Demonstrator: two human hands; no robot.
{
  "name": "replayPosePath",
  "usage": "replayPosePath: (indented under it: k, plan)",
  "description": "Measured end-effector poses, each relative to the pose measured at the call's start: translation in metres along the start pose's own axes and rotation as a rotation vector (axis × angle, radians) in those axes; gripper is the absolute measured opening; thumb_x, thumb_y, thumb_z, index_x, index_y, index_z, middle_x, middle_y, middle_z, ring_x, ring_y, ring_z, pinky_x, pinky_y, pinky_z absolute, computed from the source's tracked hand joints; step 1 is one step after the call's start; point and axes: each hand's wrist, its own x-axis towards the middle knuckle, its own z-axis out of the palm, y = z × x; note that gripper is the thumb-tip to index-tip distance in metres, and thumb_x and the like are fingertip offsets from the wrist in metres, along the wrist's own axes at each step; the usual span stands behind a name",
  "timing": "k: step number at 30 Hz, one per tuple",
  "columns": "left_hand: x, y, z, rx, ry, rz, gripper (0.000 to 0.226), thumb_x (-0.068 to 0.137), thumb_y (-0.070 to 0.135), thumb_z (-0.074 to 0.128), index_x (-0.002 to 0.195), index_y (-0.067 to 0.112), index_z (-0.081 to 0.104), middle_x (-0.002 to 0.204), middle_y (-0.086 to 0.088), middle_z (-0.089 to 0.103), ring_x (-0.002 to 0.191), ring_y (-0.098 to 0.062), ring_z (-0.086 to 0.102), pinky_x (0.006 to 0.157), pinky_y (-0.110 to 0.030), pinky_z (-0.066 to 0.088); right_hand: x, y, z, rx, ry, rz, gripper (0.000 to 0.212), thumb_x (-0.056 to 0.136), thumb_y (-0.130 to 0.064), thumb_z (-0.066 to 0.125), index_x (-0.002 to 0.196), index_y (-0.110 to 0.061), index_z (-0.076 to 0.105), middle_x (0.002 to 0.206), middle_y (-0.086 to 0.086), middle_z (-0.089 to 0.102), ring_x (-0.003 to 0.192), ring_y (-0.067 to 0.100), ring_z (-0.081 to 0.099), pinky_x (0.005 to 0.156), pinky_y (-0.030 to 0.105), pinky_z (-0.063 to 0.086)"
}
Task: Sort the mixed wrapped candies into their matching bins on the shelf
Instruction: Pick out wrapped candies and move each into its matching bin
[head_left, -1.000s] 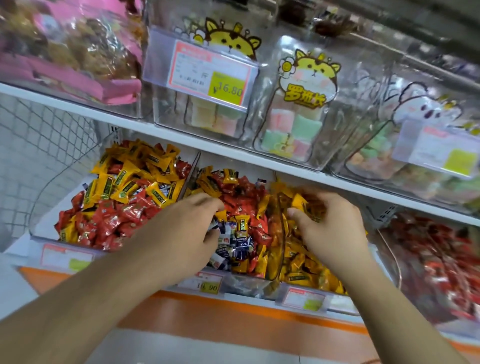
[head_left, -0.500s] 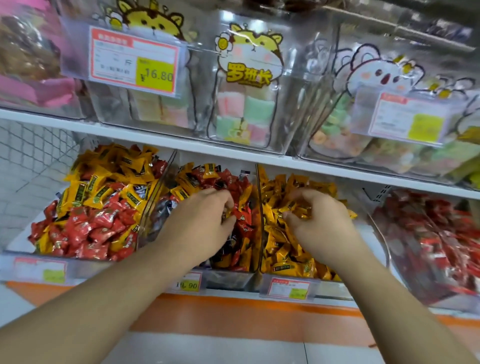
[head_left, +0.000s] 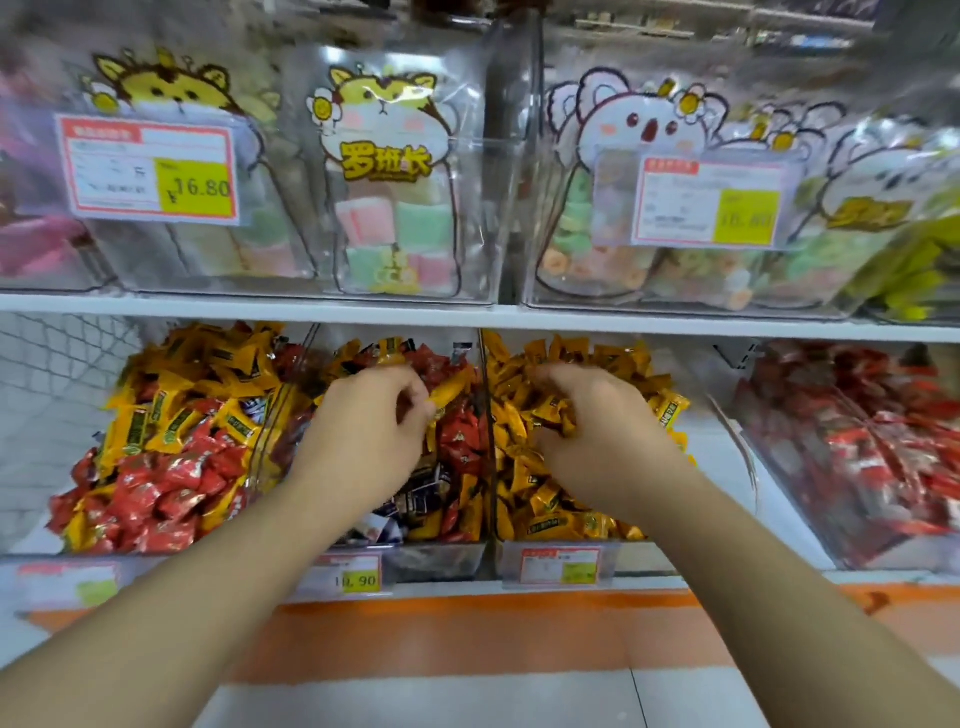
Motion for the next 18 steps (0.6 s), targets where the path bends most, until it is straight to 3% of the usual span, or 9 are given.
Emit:
replayPosePath:
  k: [2,5,7,9,13,18]
  plan:
    - [-0.023,0.001,-0.013,-0.049,-0.066,0.019,0.017,0.099,0.030,0.066,0.083,0.030,0.061,0.056,0.003,0.059,0.041,-0.014,0.049,0.037,-0.023,0.034,-0.002,-0.013,0.005,0.018,-0.057,-0.151,0.074,0.095,-0.021,0.072,0.155,-0.042,0.035,0.154,-0.012,0.040,0.143,0.014,0.037,0.113,0.030,0.037]
    - [-0.051,0.003,-0.025,-0.146,-0.100,0.046,0.016,0.099,0.031,0.066,0.083,0.029,0.062,0.075,0.018,0.063,0.064,-0.010,0.056,0.056,-0.018,0.043,-0.004,-0.024,0.016,0.004,-0.075,-0.361,0.068,0.090,-0.019,0.078,0.148,-0.042,0.049,0.153,-0.018,0.040,0.146,0.011,0.031,0.119,0.033,0.032]
    - [-0.060,0.002,-0.027,-0.229,-0.096,0.028,0.014,0.098,0.033,0.067,0.084,0.029,0.064,0.084,0.016,0.064,0.076,-0.007,0.059,0.066,-0.016,0.045,-0.006,-0.026,0.020,-0.003,-0.047,-0.415,0.046,0.089,-0.022,0.079,0.131,-0.035,0.067,0.136,-0.016,0.059,0.131,0.011,0.046,0.112,0.036,0.042]
    - [-0.061,0.001,-0.025,-0.297,-0.094,0.012,0.013,0.098,0.034,0.067,0.086,0.029,0.066,0.084,0.011,0.064,0.078,-0.008,0.060,0.065,-0.016,0.045,-0.009,-0.026,0.018,0.008,-0.027,-0.423,0.031,0.090,-0.024,0.078,0.119,-0.035,0.073,0.113,-0.017,0.068,0.111,0.010,0.056,0.098,0.037,0.050]
    - [-0.058,-0.001,-0.018,-0.435,-0.129,-0.035,0.002,0.097,0.033,0.068,0.095,0.034,0.067,0.090,0.016,0.067,0.090,0.001,0.062,0.073,-0.013,0.049,-0.012,-0.016,0.002,-0.067,0.064,-0.302,0.023,0.095,-0.035,0.071,0.117,-0.038,0.071,0.108,-0.017,0.067,0.107,0.010,0.057,0.093,0.037,0.053]
    - [-0.050,-0.014,0.003,-0.179,-0.171,0.018,0.009,0.096,0.036,0.070,0.103,0.032,0.067,0.095,0.016,0.063,0.089,0.000,0.060,0.080,-0.023,0.054,-0.007,0.009,-0.010,-0.237,0.119,0.085,0.062,0.088,-0.030,0.075,0.146,-0.025,0.055,0.132,0.007,0.061,0.130,0.030,0.051,0.107,0.040,0.046]
